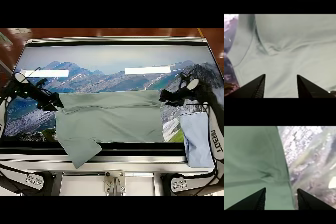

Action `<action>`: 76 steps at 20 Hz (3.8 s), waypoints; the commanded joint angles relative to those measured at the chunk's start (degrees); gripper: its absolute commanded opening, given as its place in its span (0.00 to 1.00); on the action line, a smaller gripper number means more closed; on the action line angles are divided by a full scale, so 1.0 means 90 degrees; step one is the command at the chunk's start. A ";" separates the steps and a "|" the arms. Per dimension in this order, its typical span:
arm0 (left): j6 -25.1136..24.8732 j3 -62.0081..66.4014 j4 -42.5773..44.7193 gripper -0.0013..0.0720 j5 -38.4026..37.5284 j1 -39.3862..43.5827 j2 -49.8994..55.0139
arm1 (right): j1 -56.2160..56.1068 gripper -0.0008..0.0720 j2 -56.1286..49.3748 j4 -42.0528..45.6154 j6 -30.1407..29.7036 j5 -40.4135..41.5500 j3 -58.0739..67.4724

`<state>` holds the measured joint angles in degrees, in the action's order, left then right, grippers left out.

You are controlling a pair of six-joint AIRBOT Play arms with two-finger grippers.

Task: Fold the shirts.

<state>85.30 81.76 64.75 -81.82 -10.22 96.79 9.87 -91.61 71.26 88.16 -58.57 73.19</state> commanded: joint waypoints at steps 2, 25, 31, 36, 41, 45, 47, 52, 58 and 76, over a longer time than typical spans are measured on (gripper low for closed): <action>-0.0459 -0.0726 0.0029 0.65 -0.1236 -0.0687 -0.1168 | 0.1078 0.72 0.0833 0.0799 -0.0512 -0.2424 0.0039; -0.0988 -0.5923 -0.1122 0.50 0.2008 -0.0301 -0.2594 | 0.2178 0.72 0.1537 0.0396 -0.0838 -0.2713 -0.0291; -0.1151 -0.5916 -0.1151 0.07 0.1681 -0.0151 -0.2625 | 0.2178 0.91 0.1540 0.0228 -0.1258 -0.3092 -0.2188; -0.1246 -0.5916 -0.1149 0.07 0.1440 -0.0410 -0.2992 | 0.2176 0.90 0.1540 -0.0500 -0.1314 -0.1972 -0.3407; -0.1256 -0.5909 -0.1149 0.07 0.1324 -0.0423 -0.3388 | 0.1965 0.78 0.1532 -0.1090 -0.1307 -0.0964 -0.3980; -0.1287 -0.5889 -0.1154 0.07 0.1282 -0.0423 -0.3398 | 0.1440 0.78 0.1292 -0.1100 -0.1158 -0.0619 -0.4031; -0.1292 -0.5841 -0.1151 0.07 0.1253 -0.0423 -0.3398 | 0.1224 0.52 0.1243 -0.1107 -0.0976 -0.0357 -0.4031; -0.2081 -0.5166 -0.1156 0.07 0.0947 -0.0423 -0.3439 | 0.0947 0.10 0.1596 -0.1229 -0.1744 -0.0571 -0.3769; -0.2229 -0.3053 -0.1615 0.06 0.1168 -0.0449 -0.2863 | 0.0767 0.09 0.2025 -0.1321 -0.1571 -0.0457 -0.2132; -0.1032 0.0223 -0.2429 0.06 0.1246 -0.0449 0.1073 | -0.0488 0.09 -0.1173 -0.0214 -0.0034 0.1061 0.0775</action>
<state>74.26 82.98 42.98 -70.57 -14.24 103.53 5.63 -100.71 65.28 84.88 -49.63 79.42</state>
